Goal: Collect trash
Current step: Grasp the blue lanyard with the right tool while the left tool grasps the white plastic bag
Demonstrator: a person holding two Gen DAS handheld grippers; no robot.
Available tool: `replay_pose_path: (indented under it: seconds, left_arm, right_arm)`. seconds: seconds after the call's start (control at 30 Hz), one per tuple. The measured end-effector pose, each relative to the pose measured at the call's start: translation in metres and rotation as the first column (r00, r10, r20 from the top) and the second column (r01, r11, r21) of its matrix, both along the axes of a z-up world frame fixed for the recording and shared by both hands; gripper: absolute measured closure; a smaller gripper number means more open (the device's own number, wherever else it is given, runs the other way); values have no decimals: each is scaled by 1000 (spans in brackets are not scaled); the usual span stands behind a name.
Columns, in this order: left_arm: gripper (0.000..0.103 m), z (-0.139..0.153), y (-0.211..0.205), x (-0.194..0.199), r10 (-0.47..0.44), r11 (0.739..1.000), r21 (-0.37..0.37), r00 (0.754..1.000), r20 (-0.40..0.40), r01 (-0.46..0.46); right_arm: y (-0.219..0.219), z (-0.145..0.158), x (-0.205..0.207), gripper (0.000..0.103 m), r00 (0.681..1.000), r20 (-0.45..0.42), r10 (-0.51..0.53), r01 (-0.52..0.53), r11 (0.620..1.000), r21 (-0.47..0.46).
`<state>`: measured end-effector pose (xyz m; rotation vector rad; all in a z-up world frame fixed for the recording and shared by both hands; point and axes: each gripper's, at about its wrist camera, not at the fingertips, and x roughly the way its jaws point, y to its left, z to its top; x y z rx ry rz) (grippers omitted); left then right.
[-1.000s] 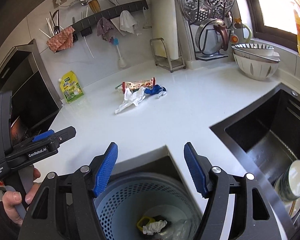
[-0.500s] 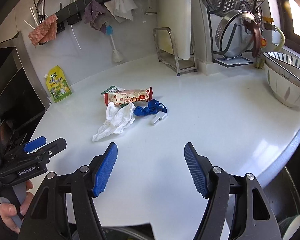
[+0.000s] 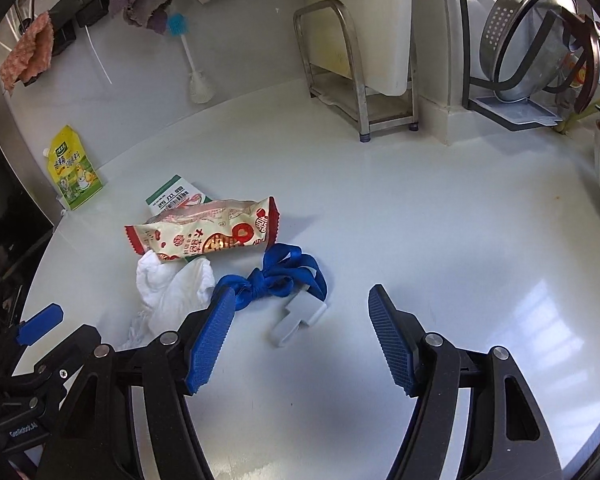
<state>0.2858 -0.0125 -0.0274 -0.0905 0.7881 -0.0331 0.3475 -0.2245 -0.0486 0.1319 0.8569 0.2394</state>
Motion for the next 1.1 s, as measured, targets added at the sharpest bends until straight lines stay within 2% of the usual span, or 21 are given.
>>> replay_pose_path:
  seconds: [0.3,0.47,0.53,0.6,0.7,0.9,1.1]
  left_arm:
    - [11,-6,1,3,4,1000,-13,1000,-10,-4]
    - [11,-4,-2,2,-4,1000,-13,1000,-4,4]
    - [11,-3,-5,1,-10,1000,-8,1000,-1,10]
    - [11,-3,-7,1,-15,1000,-10,1000,-5,15]
    - [11,-3,-10,2,-36,999,-20,999,-17,35]
    - [11,0,-20,5,-48,999,-1,999,-26,48]
    - [11,-5,-42,10,-68,997,24,997,-37,69]
  right_arm:
    - [11,-9,20,37,999,-34,7,-9,998,-56]
    - [16,-9,24,48,999,-29,31,-32,998,-51]
    - [18,-8,22,63,998,-27,52,-53,998,-41]
    - [21,-7,20,74,998,-21,67,-68,997,-42]
    - [20,-9,18,98,996,-33,81,-82,996,-23]
    - [2,1,6,100,998,13,63,-63,998,28]
    - [-31,9,3,100,998,51,-29,24,996,88]
